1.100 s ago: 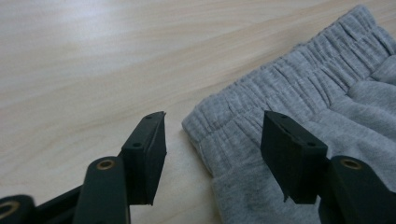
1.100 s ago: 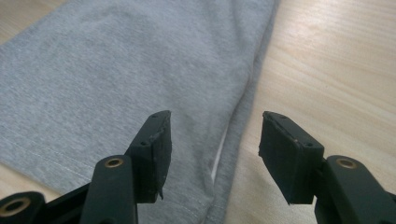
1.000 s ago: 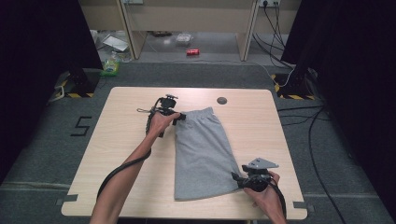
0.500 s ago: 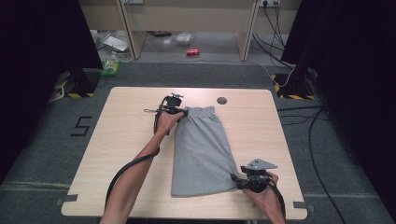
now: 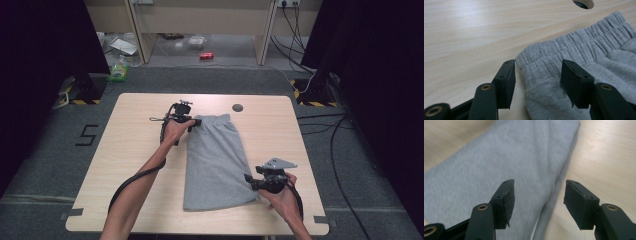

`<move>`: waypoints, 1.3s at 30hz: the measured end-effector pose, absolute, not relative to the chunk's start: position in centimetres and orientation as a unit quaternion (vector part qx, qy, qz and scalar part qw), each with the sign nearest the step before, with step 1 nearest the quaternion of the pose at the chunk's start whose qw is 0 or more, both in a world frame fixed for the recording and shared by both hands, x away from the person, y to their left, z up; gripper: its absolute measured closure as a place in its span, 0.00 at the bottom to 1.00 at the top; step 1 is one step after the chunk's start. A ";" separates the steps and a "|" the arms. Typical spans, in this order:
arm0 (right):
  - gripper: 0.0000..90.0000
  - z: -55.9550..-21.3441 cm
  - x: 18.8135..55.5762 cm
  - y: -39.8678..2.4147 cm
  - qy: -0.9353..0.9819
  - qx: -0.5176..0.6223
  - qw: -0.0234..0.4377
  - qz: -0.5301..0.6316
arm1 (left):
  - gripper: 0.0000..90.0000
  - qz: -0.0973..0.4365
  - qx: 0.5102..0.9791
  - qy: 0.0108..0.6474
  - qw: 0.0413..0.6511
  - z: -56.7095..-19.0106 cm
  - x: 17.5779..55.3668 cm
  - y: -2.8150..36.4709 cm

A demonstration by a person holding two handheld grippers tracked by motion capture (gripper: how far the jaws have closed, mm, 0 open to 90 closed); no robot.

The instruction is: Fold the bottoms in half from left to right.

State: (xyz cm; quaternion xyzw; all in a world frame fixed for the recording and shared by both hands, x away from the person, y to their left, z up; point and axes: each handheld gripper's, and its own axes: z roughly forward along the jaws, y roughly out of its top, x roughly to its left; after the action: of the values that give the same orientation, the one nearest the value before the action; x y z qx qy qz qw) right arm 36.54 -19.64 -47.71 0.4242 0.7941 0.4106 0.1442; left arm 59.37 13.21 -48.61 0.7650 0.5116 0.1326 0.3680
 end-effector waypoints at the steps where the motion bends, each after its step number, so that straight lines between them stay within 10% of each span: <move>1: 0.46 -47.5 37.1 -19.4 0.794 0.423 0.143 0.412 | 0.49 0.132 0.763 0.514 0.368 -48.7 59.4 13.2; 39: 0.47 -46.6 50.8 -14.4 0.781 0.440 0.163 0.412 | 0.48 0.128 0.769 0.513 0.360 -49.5 59.5 13.5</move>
State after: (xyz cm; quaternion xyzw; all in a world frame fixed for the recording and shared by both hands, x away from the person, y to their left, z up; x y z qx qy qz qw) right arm 50.79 -14.39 -46.58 0.4398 0.7810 0.4123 0.1633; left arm 59.48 13.51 -49.54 0.7687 0.5127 0.1279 0.3604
